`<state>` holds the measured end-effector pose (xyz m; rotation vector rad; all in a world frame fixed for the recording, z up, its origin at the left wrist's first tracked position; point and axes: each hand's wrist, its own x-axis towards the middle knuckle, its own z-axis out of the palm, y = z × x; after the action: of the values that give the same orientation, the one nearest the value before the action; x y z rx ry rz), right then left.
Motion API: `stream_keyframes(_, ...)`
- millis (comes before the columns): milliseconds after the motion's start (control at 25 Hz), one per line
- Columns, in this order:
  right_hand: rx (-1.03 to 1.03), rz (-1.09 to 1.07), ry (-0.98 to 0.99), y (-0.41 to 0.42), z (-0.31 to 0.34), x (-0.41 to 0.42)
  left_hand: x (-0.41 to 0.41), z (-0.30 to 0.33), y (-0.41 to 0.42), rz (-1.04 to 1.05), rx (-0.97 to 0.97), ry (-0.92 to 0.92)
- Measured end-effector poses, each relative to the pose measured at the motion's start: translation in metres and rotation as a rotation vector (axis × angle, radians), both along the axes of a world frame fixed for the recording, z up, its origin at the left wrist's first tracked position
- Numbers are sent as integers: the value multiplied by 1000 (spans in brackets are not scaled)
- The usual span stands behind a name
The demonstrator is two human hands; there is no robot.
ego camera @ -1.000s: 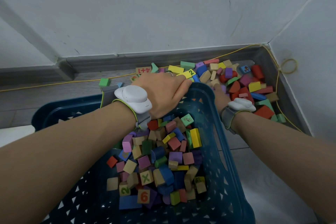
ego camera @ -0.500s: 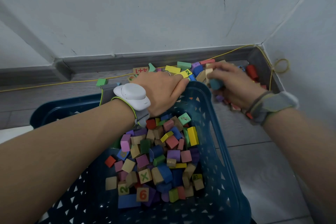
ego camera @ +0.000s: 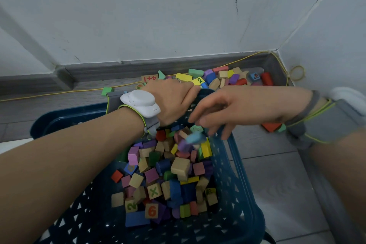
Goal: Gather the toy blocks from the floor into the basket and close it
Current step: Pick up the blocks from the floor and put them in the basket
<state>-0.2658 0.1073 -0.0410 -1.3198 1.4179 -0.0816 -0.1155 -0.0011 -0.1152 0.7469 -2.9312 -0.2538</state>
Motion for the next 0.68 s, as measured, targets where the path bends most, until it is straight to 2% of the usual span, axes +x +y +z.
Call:
stream_keyframes(80, -69, -292, -99, 0, -6, -18, 0, -1, 1, 6, 8, 24)
stream_keyframes(160, -265, -670, -43, 1, -31, -51, 0, -1, 2, 16, 23, 18)
stream_keyframes(200, -350, -807, 97, 4, -53, -71, -1, -2, 2, 36, 25, 16)
stream_keyframes(240, -371, -840, 309, 10, -77, -91, -3, -3, 4, 64, 22, 17)
stream_keyframes(320, -178, -682, 722, 32, -127, -119, -7, -5, 6, 120, 10, 6)
stream_keyframes(400, 47, -597, 892, 58, -167, -128, -10, -6, 7, 164, 3, -15)
stream_keyframes(480, 104, -605, 1004, 71, -189, -125, -12, -7, 7, 194, -13, -14)
stream_keyframes(560, 60, -595, 1068, 78, -202, -120, -14, -8, 8, 199, -24, -11)
stream_keyframes(680, -37, -545, 1013, 79, -209, -112, -13, -7, 8, 192, -13, -14)
